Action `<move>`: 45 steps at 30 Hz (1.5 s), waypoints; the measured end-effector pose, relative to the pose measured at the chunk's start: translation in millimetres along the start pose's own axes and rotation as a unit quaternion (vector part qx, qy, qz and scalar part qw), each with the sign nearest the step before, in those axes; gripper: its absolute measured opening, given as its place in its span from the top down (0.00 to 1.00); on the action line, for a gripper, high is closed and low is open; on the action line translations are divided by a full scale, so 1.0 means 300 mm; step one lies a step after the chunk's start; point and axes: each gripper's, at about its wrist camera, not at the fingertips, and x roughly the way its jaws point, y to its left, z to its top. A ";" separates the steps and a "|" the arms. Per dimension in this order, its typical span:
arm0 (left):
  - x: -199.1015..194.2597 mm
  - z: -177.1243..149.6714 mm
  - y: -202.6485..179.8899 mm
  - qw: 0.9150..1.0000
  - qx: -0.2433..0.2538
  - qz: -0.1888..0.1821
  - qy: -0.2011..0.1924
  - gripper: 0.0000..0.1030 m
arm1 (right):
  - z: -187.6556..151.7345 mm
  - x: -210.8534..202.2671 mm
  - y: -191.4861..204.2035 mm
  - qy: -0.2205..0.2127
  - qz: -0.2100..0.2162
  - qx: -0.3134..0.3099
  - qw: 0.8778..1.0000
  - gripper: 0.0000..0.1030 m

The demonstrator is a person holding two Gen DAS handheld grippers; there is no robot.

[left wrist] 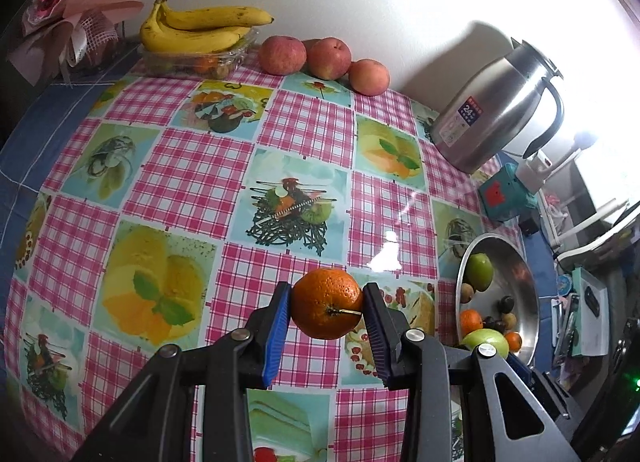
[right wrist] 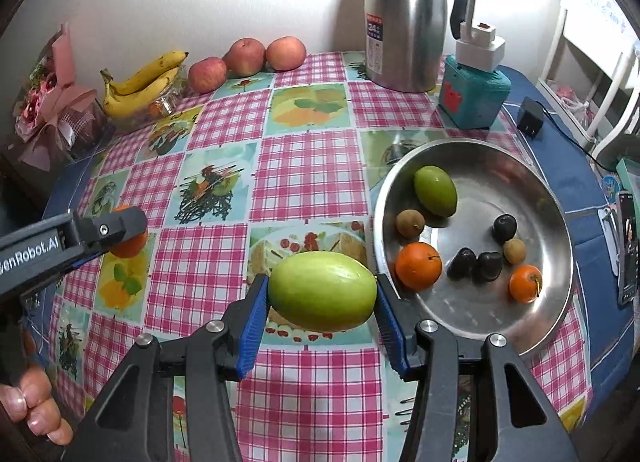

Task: Organize fruits
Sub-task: 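Lift the tangerine and green apple and carry them over the steel bowl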

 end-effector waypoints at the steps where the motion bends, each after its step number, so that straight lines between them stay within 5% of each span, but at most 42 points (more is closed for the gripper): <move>1: 0.003 -0.001 -0.005 1.000 0.003 0.003 0.001 0.62 | 0.002 0.003 -0.008 0.002 0.002 0.004 1.000 0.49; 16: 0.092 -0.057 -0.168 0.997 0.067 0.006 0.036 0.62 | 0.039 0.022 -0.193 0.015 -0.036 0.062 0.997 0.49; 24: 0.133 -0.148 -0.376 0.986 0.160 0.008 0.049 0.62 | 0.030 0.028 -0.353 0.027 -0.068 0.116 0.990 0.48; 45: 0.228 -0.262 -0.655 0.966 0.254 -0.027 0.051 0.62 | -0.003 -0.013 -0.591 0.023 -0.073 0.191 0.979 0.48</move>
